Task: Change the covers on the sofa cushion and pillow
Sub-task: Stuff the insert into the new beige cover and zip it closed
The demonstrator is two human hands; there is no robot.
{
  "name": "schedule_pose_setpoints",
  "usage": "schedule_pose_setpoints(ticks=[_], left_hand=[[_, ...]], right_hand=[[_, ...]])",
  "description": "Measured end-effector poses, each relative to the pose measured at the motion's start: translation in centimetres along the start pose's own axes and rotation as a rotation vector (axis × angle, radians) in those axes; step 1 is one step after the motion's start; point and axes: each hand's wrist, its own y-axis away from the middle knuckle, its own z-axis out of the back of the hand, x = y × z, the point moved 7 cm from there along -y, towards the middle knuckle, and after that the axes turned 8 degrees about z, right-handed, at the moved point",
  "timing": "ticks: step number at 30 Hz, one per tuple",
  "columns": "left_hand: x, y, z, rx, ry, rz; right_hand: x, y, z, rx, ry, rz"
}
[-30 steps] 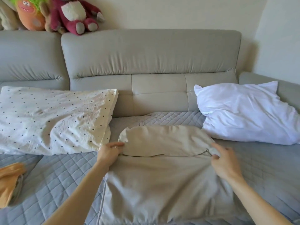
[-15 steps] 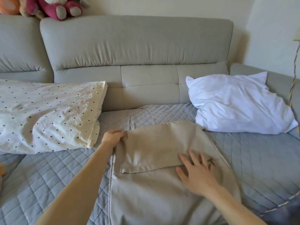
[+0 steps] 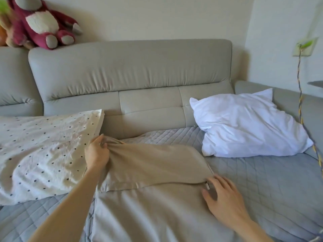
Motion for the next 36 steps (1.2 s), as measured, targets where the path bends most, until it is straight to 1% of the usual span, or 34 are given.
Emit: schedule_pose_setpoints(ticks=[2,3,4,8,12,15,17,19,21,23,25,27,29,31,33,36], left_hand=[[3.9,-1.6,-2.4,0.276,-0.443,0.087],[5.1,-1.1,-3.3,0.377,-0.583,0.089],[5.0,0.5,-4.1,0.419,-0.636,0.054],[0.0,11.2,-6.1,0.421,-0.563,-0.202],[-3.3,20.5,-9.8,0.555,-0.563,-0.415],[-3.7,24.9,-11.8,0.620,-0.622,-0.554],[-2.8,25.5,-12.2,0.619,-0.636,-0.586],[-2.2,25.5,-12.3,0.610,-0.637,-0.593],[-2.3,25.5,-12.4,0.619,-0.653,-0.572],[-3.1,25.6,-12.7,0.613,-0.665,-0.559],[-5.0,25.8,-12.8,0.568,-0.619,-0.602],[-7.8,26.3,-12.9,0.451,-0.508,-0.736],[-10.0,26.9,-13.6,0.381,-0.441,-0.855],[-11.1,27.3,-15.2,0.445,-0.511,-0.918],[-11.6,26.9,-16.0,0.547,-0.539,-0.903],[-12.0,25.2,-16.2,0.692,-0.484,-0.714]], right_hand=[[-1.7,0.7,0.0,0.085,-0.020,-0.017],[-2.3,0.9,0.1,0.107,-0.015,-0.022],[-2.8,1.0,0.5,0.102,-0.024,-0.036],[-3.2,1.2,1.2,0.046,-0.310,-0.176],[-2.9,1.8,1.3,0.106,-0.349,-0.207],[-3.4,2.4,2.0,0.225,-0.368,-0.217],[-4.4,3.1,2.3,0.310,-0.335,-0.217],[-5.7,3.8,2.1,0.349,-0.305,-0.248],[-6.4,4.0,2.1,0.279,-0.340,-0.301],[-6.0,3.5,2.3,0.145,-0.412,-0.312],[-4.8,2.7,2.2,0.067,-0.379,-0.201],[-3.8,2.2,1.5,0.069,-0.271,-0.085],[-3.7,2.2,1.1,0.079,-0.226,-0.051],[-4.1,2.2,1.0,0.078,-0.250,-0.052],[-4.3,2.1,0.8,0.088,-0.263,-0.029],[-4.7,1.8,0.6,0.079,-0.291,-0.017]])
